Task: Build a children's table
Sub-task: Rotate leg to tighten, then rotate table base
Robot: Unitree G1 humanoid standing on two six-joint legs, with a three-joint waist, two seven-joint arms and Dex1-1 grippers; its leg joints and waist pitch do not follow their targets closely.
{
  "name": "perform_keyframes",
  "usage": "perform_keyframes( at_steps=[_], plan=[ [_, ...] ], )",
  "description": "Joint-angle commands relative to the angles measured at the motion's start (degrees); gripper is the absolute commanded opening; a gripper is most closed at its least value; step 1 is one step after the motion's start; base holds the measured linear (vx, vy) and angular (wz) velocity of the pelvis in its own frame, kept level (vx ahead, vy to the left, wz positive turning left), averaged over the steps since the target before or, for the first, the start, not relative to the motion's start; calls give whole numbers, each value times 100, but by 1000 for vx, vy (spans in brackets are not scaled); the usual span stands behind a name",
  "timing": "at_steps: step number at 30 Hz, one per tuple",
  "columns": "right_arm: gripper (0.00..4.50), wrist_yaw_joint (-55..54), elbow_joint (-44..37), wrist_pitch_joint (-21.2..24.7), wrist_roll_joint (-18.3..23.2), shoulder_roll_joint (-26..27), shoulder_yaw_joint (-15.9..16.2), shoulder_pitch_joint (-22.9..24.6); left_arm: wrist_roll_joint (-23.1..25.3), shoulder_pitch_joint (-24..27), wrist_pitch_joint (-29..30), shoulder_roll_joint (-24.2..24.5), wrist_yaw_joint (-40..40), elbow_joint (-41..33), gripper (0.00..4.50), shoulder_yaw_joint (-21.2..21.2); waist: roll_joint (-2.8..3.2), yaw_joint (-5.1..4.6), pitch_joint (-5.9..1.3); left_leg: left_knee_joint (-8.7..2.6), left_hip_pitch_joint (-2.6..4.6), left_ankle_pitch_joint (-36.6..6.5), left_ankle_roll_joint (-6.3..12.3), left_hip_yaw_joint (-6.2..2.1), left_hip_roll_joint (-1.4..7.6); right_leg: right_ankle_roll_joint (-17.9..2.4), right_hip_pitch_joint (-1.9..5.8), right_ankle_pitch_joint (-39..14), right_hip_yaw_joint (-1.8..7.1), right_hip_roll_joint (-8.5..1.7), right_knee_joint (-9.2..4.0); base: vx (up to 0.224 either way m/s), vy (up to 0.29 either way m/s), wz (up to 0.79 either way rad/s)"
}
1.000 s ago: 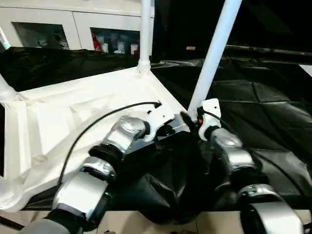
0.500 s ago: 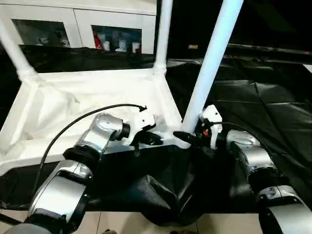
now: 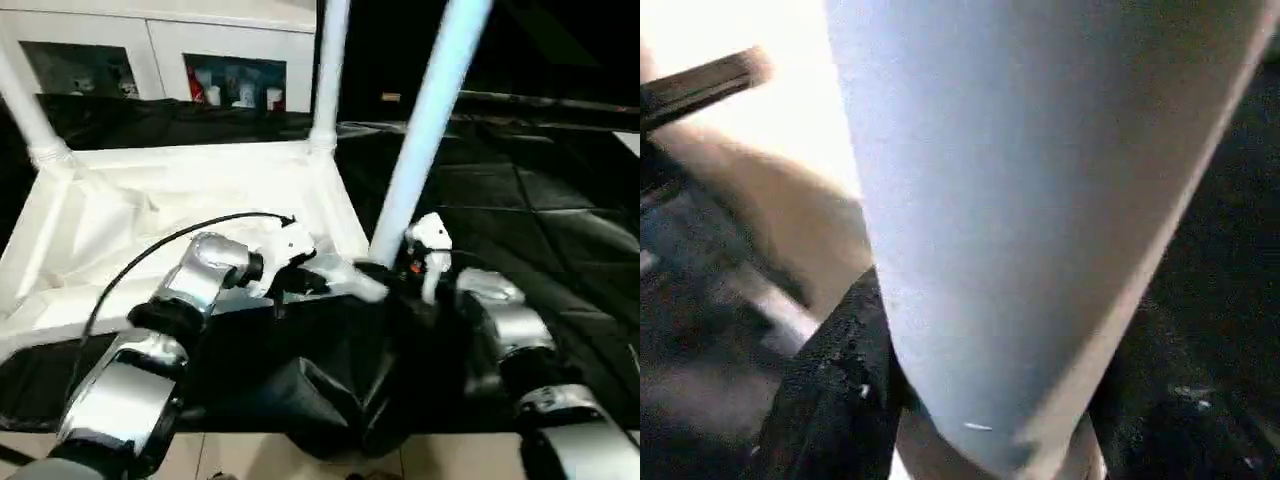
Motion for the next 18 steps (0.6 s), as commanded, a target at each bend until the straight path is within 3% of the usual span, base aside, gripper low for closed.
perform_keyframes(
  at_steps=[1,4,5,6,10,11,13,15,18],
  plan=[
    [202,-926,425,265,-158,300,2,58,-22,-39,206,-401,972,307,0,153,10,-35,-217,-417,75,-2078,-33,-132,188,-926,128,-2695,225,-322,-491,0,0,0],
    [200,-2191,732,346,-96,685,-293,-145,-55,-207,352,-849,1694,450,0,256,37,-31,-216,-408,101,-2205,-28,-133,168,-828,97,-2862,229,-324,-531,0,0,0],
    [200,-2408,786,354,-87,763,-336,-194,-61,-232,367,-944,1766,458,0,258,13,-36,-220,-407,85,-2213,11,-140,149,-763,105,-2973,219,-324,-551,0,0,0],
    [199,-2508,814,359,-69,827,-361,-245,-51,-235,338,-1012,1728,440,0,221,44,-26,-221,-411,75,-2213,54,-145,142,-692,110,-3024,219,-327,-569,0,0,0],
    [199,-2778,861,227,-276,1006,-220,-455,59,-246,114,-1157,1466,399,0,-3,74,-47,-227,-424,49,-2302,88,-157,133,-630,107,-2984,211,-311,-592,0,0,0],
    [254,-2742,839,106,-308,1010,-201,-455,94,-263,65,-1140,1456,440,0,-32,108,-38,-232,-426,49,-2304,96,-164,132,-630,112,-2928,213,-313,-581,0,0,0],
    [268,-2678,807,5,-307,1010,-207,-441,134,-274,-10,-1107,1444,476,0,-59,81,-44,-239,-426,32,-2280,117,-160,135,-642,124,-2839,217,-314,-573,0,0,0],
    [293,-2634,806,-106,-274,1009,-251,-425,177,-298,-104,-1049,1454,544,0,-81,107,-32,-239,-426,28,-2246,135,-158,134,-685,120,-2768,224,-318,-567,0,0,0],
    [314,-2503,639,-274,-265,900,-230,-289,200,-303,-329,-896,1346,550,0,-114,99,-17,-239,-434,22,-2221,166,-156,142,-741,133,-2645,225,-320,-552,0,0,0]
  ],
)
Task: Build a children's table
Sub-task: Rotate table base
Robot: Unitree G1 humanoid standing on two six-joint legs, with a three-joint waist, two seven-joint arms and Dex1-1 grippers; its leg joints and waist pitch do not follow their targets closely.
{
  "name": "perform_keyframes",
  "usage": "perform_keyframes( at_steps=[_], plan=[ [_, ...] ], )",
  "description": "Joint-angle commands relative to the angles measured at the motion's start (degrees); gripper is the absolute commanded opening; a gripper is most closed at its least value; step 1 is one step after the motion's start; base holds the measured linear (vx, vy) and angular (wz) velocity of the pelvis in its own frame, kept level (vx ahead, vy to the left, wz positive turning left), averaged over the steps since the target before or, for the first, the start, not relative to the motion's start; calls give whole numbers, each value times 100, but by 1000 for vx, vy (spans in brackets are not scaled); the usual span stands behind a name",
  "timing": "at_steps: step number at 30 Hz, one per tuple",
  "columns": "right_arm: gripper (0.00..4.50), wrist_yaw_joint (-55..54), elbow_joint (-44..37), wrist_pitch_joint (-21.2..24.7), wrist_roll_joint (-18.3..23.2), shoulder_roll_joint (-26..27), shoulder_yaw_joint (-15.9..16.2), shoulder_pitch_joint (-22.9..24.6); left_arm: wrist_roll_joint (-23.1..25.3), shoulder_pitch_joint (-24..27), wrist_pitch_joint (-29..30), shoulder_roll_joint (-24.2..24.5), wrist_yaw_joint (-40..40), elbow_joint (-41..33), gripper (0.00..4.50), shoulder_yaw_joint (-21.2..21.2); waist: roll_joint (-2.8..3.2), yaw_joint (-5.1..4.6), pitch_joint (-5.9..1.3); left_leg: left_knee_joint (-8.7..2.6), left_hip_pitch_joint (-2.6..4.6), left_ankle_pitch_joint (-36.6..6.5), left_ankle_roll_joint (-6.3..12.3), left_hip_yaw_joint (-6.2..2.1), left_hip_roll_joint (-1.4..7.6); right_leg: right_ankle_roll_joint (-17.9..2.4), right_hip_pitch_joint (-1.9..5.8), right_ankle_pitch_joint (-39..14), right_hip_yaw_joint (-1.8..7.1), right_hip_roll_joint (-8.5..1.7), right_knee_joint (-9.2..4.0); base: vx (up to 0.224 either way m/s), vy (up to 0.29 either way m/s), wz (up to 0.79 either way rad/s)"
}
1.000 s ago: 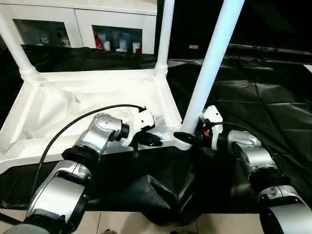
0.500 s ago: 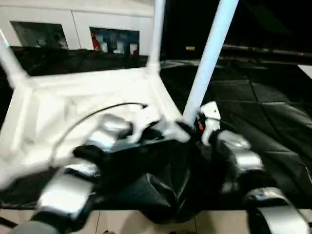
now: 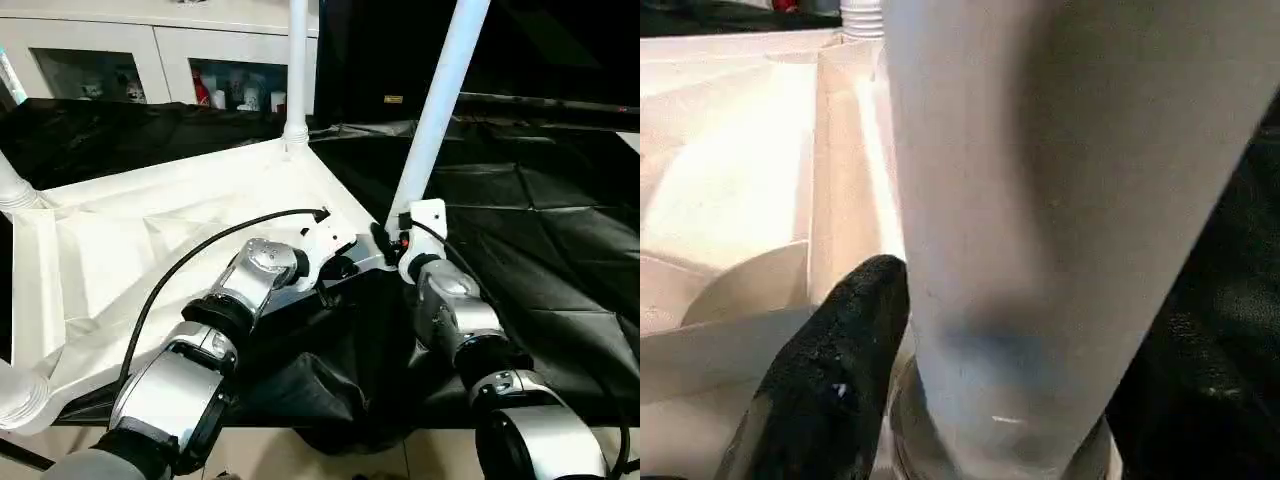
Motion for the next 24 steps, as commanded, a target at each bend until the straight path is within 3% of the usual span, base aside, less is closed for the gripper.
perform_keyframes(
  at_steps=[1,3,5,6,9,12,14,15,16,17,19,20,21,22,23,24],
  plan=[
    [314,471,-197,5,61,64,271,248,5,-45,-363,-81,-115,60,0,-110,13,-12,-238,-420,39,-2185,181,-121,200,-777,134,-2561,216,-301,-535,0,0,0],
    [314,906,-738,22,148,-123,338,565,6,-44,-590,3,-189,76,0,-84,-33,20,-242,-419,6,-2011,287,-107,195,-784,180,-2394,219,-296,-517,0,0,0],
    [314,1089,-962,39,189,-202,366,698,-5,-40,-660,29,-231,80,0,-63,-32,72,-249,-403,21,-1831,401,-84,200,-814,185,-2137,235,-301,-503,0,0,0],
    [314,1583,-1516,161,371,-423,399,1046,-52,-14,-803,63,-280,58,0,-6,-71,78,-265,-403,-23,-1628,461,-91,202,-861,235,-1932,227,-303,-459,0,0,0],
    [314,2414,-2494,399,678,-900,514,1679,-154,48,-1075,114,-326,36,0,76,-85,151,-267,-375,-43,-1307,672,-81,220,-932,273,-1491,218,-303,-409,0,0,0],
    [314,2800,-3065,568,845,-1164,590,2013,-234,100,-1191,131,-248,-17,0,156,-109,180,-257,-374,-75,-1276,723,-92,233,-884,272,-1663,208,-317,-412,0,0,0],
    [314,2978,-3361,700,940,-1274,636,2161,-390,132,-1208,117,-289,-86,0,273,-121,171,-258,-367,-58,-1313,690,-93,237,-905,249,-1808,208,-325,-420,0,0,0],
    [315,2997,-3392,716,948,-1285,641,2177,-416,135,-1207,113,-311,-94,28,291,-116,170,-271,-362,-54,-1281,679,-94,241,-941,246,-1741,214,-331,-408,0,0,0],
    [315,3139,-3647,833,1011,-1355,704,2285,-639,205,-1096,122,-631,-267,57,403,-127,189,-292,-330,-52,-1013,707,-83,247,-1118,242,-1195,222,-312,-333,0,0,0],
    [315,3235,-3863,960,1073,-1393,765,2358,-729,323,-964,194,-870,-523,57,405,-158,203,-300,-320,-62,-898,747,-79,254,-1198,257,-962,226,-314,-295,0,0,0],
    [315,3278,-4143,1131,1127,-1402,856,2420,-841,554,-763,345,-995,-1040,65,440,-136,212,-285,-324,-58,-814,823,-73,288,-1379,238,-604,228,-315,-244,0,0,0],
    [315,3227,-4219,1214,1158,-1329,883,2397,-971,774,-497,479,-996,-1560,78,527,-154,192,-281,-318,-48,-748,817,-62,292,-1470,223,-384,225,-299,-215,0,0,0],
    [315,3224,-4221,1217,1159,-1324,884,2395,-978,786,-482,486,-996,-1587,91,532,-154,192,-281,-318,-48,-748,817,-62,292,-1470,223,-384,225,-299,-215,0,0,0],
    [315,3143,-4201,1248,1162,-1231,889,2342,-1055,996,-169,628,-996,-2067,100,590,-261,162,-272,-307,-53,-755,795,-46,290,-1492,226,-341,223,-296,-216,0,0,0],
    [315,3042,-4098,1216,1137,-1126,881,2258,-1091,1116,9,707,-994,-2337,100,616,-262,171,-254,-335,-66,-830,697,-71,312,-1500,245,-556,227,-353,-184,0,0,0],
    [315,2943,-4002,1184,1111,-1031,870,2180,-1153,1383,350,904,-980,-2880,104,698,-235,147,-252,-343,-28,-941,571,-66,331,-1461,216,-755,235,-351,-206,0,0,0]
  ],
)
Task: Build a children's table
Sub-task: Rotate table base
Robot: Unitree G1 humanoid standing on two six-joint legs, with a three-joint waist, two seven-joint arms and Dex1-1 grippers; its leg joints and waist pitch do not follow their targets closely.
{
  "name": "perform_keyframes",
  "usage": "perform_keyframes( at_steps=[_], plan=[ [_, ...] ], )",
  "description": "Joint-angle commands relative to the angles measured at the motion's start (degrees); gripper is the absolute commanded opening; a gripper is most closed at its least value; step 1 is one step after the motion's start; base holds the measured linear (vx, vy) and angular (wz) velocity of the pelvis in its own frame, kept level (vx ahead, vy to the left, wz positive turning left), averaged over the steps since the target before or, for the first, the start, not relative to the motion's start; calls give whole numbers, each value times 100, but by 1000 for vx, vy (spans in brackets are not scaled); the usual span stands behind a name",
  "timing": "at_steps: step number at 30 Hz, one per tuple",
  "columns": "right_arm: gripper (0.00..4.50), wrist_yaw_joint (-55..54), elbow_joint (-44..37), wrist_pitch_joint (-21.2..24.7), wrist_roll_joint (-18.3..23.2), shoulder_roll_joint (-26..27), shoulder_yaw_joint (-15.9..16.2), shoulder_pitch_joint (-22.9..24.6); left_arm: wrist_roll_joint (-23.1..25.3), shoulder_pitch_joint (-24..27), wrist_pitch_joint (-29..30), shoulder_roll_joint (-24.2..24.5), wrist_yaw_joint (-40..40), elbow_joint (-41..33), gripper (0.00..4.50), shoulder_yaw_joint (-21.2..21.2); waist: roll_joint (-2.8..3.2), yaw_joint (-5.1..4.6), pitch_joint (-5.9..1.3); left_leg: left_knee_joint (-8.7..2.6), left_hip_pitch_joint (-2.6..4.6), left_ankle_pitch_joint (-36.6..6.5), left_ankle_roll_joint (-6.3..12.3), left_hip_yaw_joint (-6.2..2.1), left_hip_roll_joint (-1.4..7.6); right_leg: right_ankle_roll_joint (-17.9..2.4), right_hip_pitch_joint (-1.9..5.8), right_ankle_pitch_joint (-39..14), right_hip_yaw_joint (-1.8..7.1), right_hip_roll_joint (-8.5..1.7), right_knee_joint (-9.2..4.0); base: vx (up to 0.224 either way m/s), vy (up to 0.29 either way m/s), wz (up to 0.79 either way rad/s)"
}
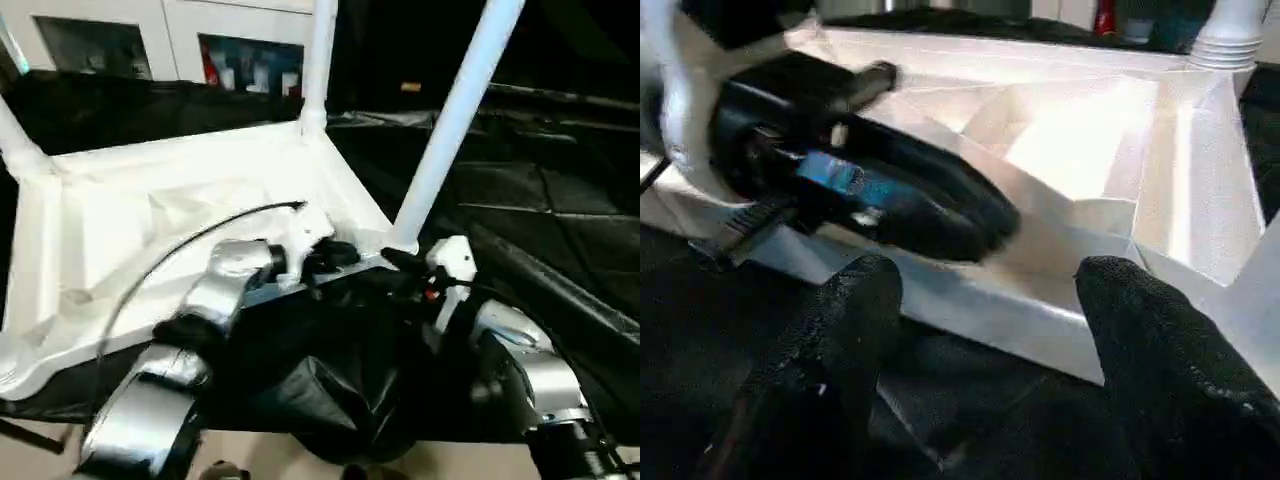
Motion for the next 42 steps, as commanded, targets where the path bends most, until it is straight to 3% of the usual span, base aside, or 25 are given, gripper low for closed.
perform_keyframes(
  at_steps=[1,2,3,4,5,6,7,8,9,10,11,13,17,18,19,20,25,27,29,30,33,34,36,39,42],
  plan=[
    [315,-162,70,38,0,29,-35,-125,-134,251,498,181,-32,-696,110,105,57,16,-379,-359,67,-952,467,-92,296,-1468,303,-770,254,-366,-227,0,0,0],
    [315,-258,275,-21,-60,140,-26,-266,-289,669,973,454,-56,-1439,123,285,-55,-19,-362,-350,88,-1016,370,-59,284,-1415,275,-855,248,-318,-247,0,0,0],
    [315,-268,293,-24,-63,150,-27,-279,-297,699,997,471,-59,-1483,123,298,-30,-36,-355,-366,57,-1034,313,-89,288,-1426,306,-901,256,-352,-210,0,0,0],
    [315,-492,615,-54,-117,325,-46,-532,-440,1279,1477,789,-92,-2357,136,546,-43,-24,-337,-354,98,-1073,288,-51,257,-1313,260,-1103,264,-314,-268,0,0,0],
    [315,-640,784,-89,-167,391,-62,-656,-476,1508,1638,901,-86,-2662,144,651,-61,-78,-323,-394,34,-1030,209,-85,274,-1304,301,-1182,272,-342,-232,0,0,0],
    [315,-803,1021,-151,-207,482,-90,-831,-535,1822,1853,1041,-77,-3069,154,799,-61,-76,-316,-376,113,-1127,114,-52,280,-1252,224,-1310,278,-319,-261,0,0,0],
    [315,-803,1021,-151,-207,482,-90,-831,-535,1822,1853,1041,-77,-3069,154,799,-50,-95,-320,-384,95,-1107,77,-64,275,-1240,248,-1294,279,-311,-239,0,0,0],
    [315,-993,1333,-207,-214,600,-159,-1065,-707,2195,2208,1188,-36,-3618,168,944,-57,-66,-321,-363,163,-1099,33,-30,268,-1190,201,-1182,284,-270,-253,0,0,0],
    [315,-993,1333,-207,-214,600,-159,-1065,-707,2195,2208,1188,-36,-3618,180,944,-44,-67,-337,-355,170,-1048,6,-37,279,-1252,207,-1012,287,-285,-199,0,0,0],
    [315,-1063,1458,-216,-201,647,-200,-1163,-793,2331,2354,1232,-26,-3837,186,996,-102,-41,-307,-361,161,-1001,14,-9,251,-1210,200,-925,282,-231,-224,0,0,0],
    [315,-1160,1646,-261,-193,712,-253,-1295,-929,2504,2574,1286,-8,-4143,193,1058,-84,-14,-299,-376,143,-1041,-61,-33,258,-1163,220,-922,290,-252,-178,0,0,0],
    [315,-1454,2223,-422,-204,829,-384,-1673,-1327,2876,3098,1375,22,-4840,201,1188,-153,-14,-303,-367,135,-1129,-147,-37,267,-1168,219,-999,288,-279,-149,0,0,0],
    [315,-2369,3374,-760,-213,874,-789,-2378,-1554,3462,3894,1725,-106,-5646,228,1222,-154,-16,-287,-366,153,-1396,-300,-30,206,-919,183,-1352,293,-223,-199,0,0,0],
    [315,-2782,3695,-833,-189,802,-960,-2558,-1336,3585,3861,1795,-44,-5608,228,1273,-160,-12,-279,-365,162,-1482,-321,-33,200,-828,168,-1512,295,-218,-225,0,0,0],
    [315,-2950,3823,-862,-181,771,-1027,-2629,-1242,3633,3840,1821,-15,-5587,255,1294,-158,-17,-279,-355,170,-1496,-336,-31,199,-802,153,-1549,298,-217,-227,0,0,0],
    [315,-3119,3971,-890,-130,727,-1132,-2713,-1146,3698,3788,1856,5,-5559,262,1326,-96,33,-285,-343,199,-1519,-361,-22,190,-729,145,-1545,303,-206,-231,0,0,0],
    [315,-3637,4517,-1050,-70,471,-1387,-2998,-995,3946,3747,1966,307,-5580,282,1488,-82,77,-300,-336,189,-1575,-438,-31,183,-744,154,-1200,280,-164,-180,0,0,0],
    [315,-3916,4824,-1173,-109,245,-1473,-3143,-1102,4104,3730,1989,491,-5668,296,1637,-102,82,-301,-338,138,-1641,-464,-52,182,-732,183,-1271,278,-179,-165,0,0,0],
    [315,-4118,5165,-1325,-134,75,-1585,-3293,-1250,4299,3811,2050,541,-5867,315,1726,-120,97,-295,-309,150,-1875,-478,-52,178,-724,154,-1536,278,-186,-190,0,0,0],
    [315,-4229,5336,-1400,-173,-59,-1640,-3367,-1313,4493,3880,2080,470,-6014,315,1835,-158,119,-290,-295,157,-1951,-451,-48,181,-694,142,-1657,278,-180,-207,0,0,0],
    [315,-4306,5564,-1475,-227,-271,-1711,-3465,-1411,4913,4005,2196,277,-6256,340,2066,-163,129,-285,-289,117,-1961,-432,-65,178,-657,151,-1823,282,-199,-207,0,0,0],
    [315,-4311,5626,-1499,-229,-314,-1712,-3490,-1441,5016,4031,2236,237,-6315,340,2111,-190,129,-282,-294,97,-1935,-410,-68,174,-641,171,-1850,275,-192,-216,0,0,0],
    [315,-4181,5701,-1525,-181,-392,-1736,-3538,-1528,5316,4035,2350,70,-6393,371,2305,-173,172,-274,-270,147,-1964,-346,-37,166,-623,118,-1829,279,-161,-230,0,0,0],
    [315,-3779,5741,-1582,-88,-406,-1734,-3597,-1722,5628,3954,2427,-36,-6429,382,2766,-173,152,-259,-289,112,-2158,-353,-65,162,-580,129,-2036,263,-154,-241,0,0,0],
    [315,-3103,5662,-1714,-129,-336,-1588,-3554,-1968,5852,3669,2453,-128,-6395,405,3434,-159,36,-261,-303,48,-2363,-336,-124,162,-527,162,-2268,260,-173,-273,0,0,0]
  ],
)
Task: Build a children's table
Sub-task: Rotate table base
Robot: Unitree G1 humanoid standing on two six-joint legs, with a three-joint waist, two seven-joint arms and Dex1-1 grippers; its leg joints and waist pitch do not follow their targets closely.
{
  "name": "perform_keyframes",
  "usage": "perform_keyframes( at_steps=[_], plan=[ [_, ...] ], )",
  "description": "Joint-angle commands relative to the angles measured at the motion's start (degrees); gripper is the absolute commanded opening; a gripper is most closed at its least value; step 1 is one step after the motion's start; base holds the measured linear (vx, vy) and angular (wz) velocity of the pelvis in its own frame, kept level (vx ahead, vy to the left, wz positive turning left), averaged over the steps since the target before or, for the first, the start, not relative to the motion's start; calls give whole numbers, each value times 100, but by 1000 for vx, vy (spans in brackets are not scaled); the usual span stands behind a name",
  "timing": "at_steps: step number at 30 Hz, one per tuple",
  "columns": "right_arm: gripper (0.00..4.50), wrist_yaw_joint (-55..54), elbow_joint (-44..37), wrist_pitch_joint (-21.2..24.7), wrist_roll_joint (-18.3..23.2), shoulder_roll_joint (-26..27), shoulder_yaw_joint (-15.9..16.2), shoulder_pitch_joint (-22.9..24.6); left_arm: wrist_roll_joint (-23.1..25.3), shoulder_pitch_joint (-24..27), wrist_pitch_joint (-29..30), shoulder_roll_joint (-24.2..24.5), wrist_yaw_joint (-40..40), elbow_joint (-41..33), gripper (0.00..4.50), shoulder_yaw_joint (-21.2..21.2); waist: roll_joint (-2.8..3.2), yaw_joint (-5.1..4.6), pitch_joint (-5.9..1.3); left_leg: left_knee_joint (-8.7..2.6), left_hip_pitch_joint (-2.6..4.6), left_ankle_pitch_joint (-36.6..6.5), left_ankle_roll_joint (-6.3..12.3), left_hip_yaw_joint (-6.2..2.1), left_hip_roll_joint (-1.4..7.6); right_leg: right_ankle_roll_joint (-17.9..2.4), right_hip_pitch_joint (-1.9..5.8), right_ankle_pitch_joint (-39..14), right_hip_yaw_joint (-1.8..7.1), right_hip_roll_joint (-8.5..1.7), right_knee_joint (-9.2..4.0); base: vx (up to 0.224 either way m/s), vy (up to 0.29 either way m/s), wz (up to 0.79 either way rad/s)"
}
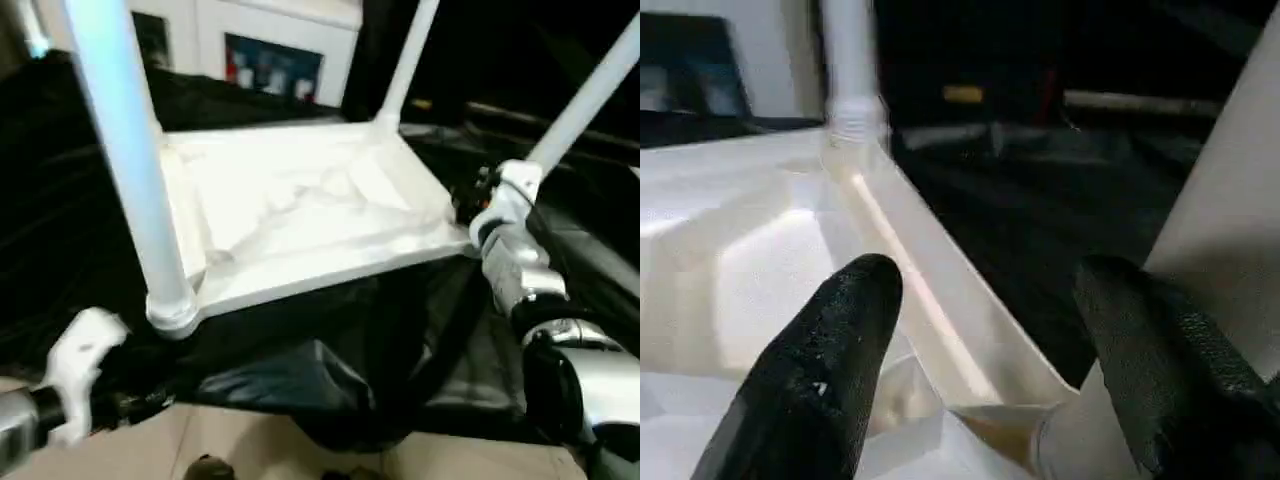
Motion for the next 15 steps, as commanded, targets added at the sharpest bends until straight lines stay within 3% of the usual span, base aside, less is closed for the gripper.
perform_keyframes(
  at_steps=[1,3,5,6,7,8,9,10,11,13,15],
  plan=[
    [315,587,-157,-180,-35,24,162,118,-260,-112,-401,-47,-17,0,405,572,193,-36,-282,-448,55,-2382,-217,-92,113,-569,151,-2222,231,-226,-463,0,0,0],
    [315,677,-212,-235,-81,51,207,184,-392,-261,-475,-132,46,48,418,695,188,-56,-288,-446,66,-2290,-199,-100,118,-629,147,-2065,240,-215,-452,0,0,0],
    [315,653,-525,-371,-112,177,264,520,-851,-850,-626,-483,311,94,435,803,158,-58,-301,-439,98,-2184,-239,-86,129,-747,137,-1818,245,-209,-422,0,0,0],
    [315,612,-678,-428,-116,239,278,695,-1034,-1115,-691,-633,417,120,444,807,188,-25,-317,-428,135,-2055,-254,-75,130,-828,122,-1520,252,-201,-385,0,0,0],
    [315,549,-895,-514,-125,315,297,941,-1187,-1396,-775,-779,507,198,448,789,191,-18,-322,-444,106,-1961,-266,-79,126,-846,160,-1369,252,-198,-360,0,0,0],
    [315,522,-977,-550,-130,343,303,1037,-1233,-1492,-806,-826,534,233,448,777,196,37,-332,-428,161,-1892,-289,-51,132,-863,126,-1151,255,-198,-360,0,0,0],
    [315,440,-1086,-598,-140,380,306,1168,-1256,-1592,-840,-864,546,294,448,739,180,12,-341,-453,73,-1765,-270,-79,112,-852,215,-1074,247,-198,-324,0,0,0],
    [315,424,-1115,-609,-138,391,299,1203,-1262,-1616,-851,-873,550,308,448,727,179,13,-344,-454,73,-1781,-277,-82,116,-829,219,-1142,245,-203,-324,0,0,0],
    [315,156,-1608,-819,-193,532,243,1827,-1382,-2037,-911,-1061,549,469,448,453,186,27,-335,-441,121,-1887,-325,-66,111,-697,179,-1372,256,-206,-378,0,0,0],
    [315,79,-1693,-875,-232,549,241,1964,-1404,-2138,-912,-1114,538,495,448,366,206,16,-339,-438,126,-1943,-337,-70,110,-709,171,-1373,263,-202,-363,0,0,0],
    [315,-129,-1702,-900,-318,552,231,2120,-1497,-2286,-837,-1220,525,486,448,214,170,1,-346,-447,105,-1978,-357,-82,110,-682,194,-1500,256,-207,-373,0,0,0]
  ],
)
